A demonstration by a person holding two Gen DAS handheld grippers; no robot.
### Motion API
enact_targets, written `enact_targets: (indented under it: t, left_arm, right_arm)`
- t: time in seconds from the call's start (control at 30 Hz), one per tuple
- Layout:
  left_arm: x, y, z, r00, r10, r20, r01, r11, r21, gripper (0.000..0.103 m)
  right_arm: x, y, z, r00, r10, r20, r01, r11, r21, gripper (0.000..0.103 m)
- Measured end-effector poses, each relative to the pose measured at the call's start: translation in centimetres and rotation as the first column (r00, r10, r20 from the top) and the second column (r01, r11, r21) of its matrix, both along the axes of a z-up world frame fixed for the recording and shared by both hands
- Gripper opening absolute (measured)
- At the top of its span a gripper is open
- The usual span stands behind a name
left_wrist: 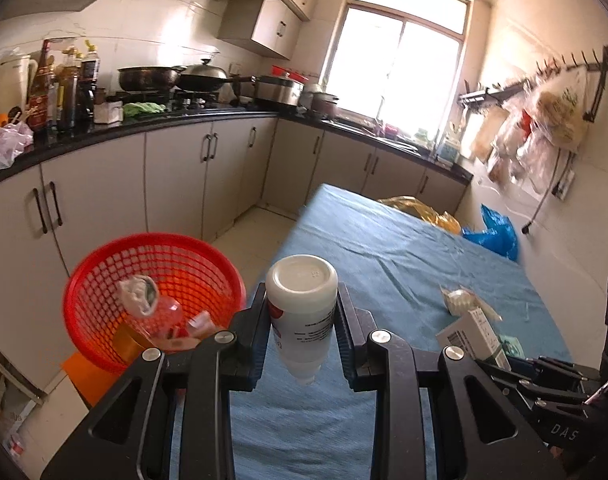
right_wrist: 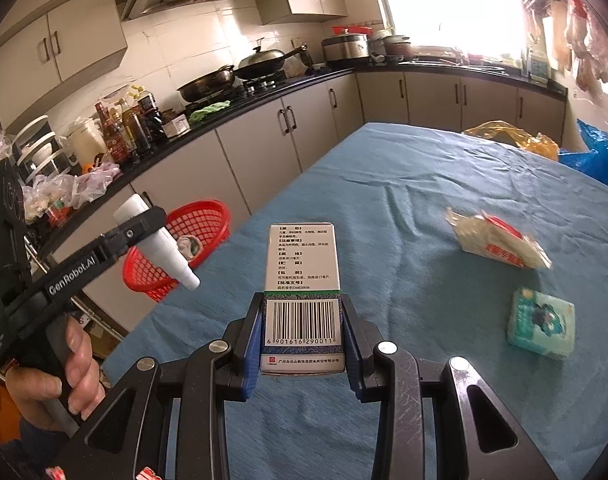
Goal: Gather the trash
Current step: 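Carry the white bottle and barcode box with both grippers toward the red basket, then open both grippers over the red basket to drop the bottle and box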
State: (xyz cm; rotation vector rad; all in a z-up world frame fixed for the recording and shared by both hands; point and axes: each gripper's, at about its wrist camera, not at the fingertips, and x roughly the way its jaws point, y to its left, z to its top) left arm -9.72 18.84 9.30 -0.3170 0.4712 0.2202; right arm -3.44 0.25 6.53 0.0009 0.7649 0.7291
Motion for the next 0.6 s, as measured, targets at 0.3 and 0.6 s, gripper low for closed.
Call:
enact_targets:
  t: [0.3, 0.6]
  left_arm:
    - [-1.1, 5.9, 1.3, 0.994, 0.112, 0.014, -0.112, 0.994, 0.011, 0.029]
    - [-0.8, 11.2, 0.2, 0.984, 0.176, -0.023, -0.176, 0.984, -0.024, 0.029]
  right_arm:
    - [0.9, 5.0, 1.8, 0.997, 0.078, -0.005, -0.078, 0.997, 0.013, 0.037]
    - [2.8, 11.3, 1.9, 0.988, 0.149, -0.042, -0.149, 0.989, 0.011, 0.037]
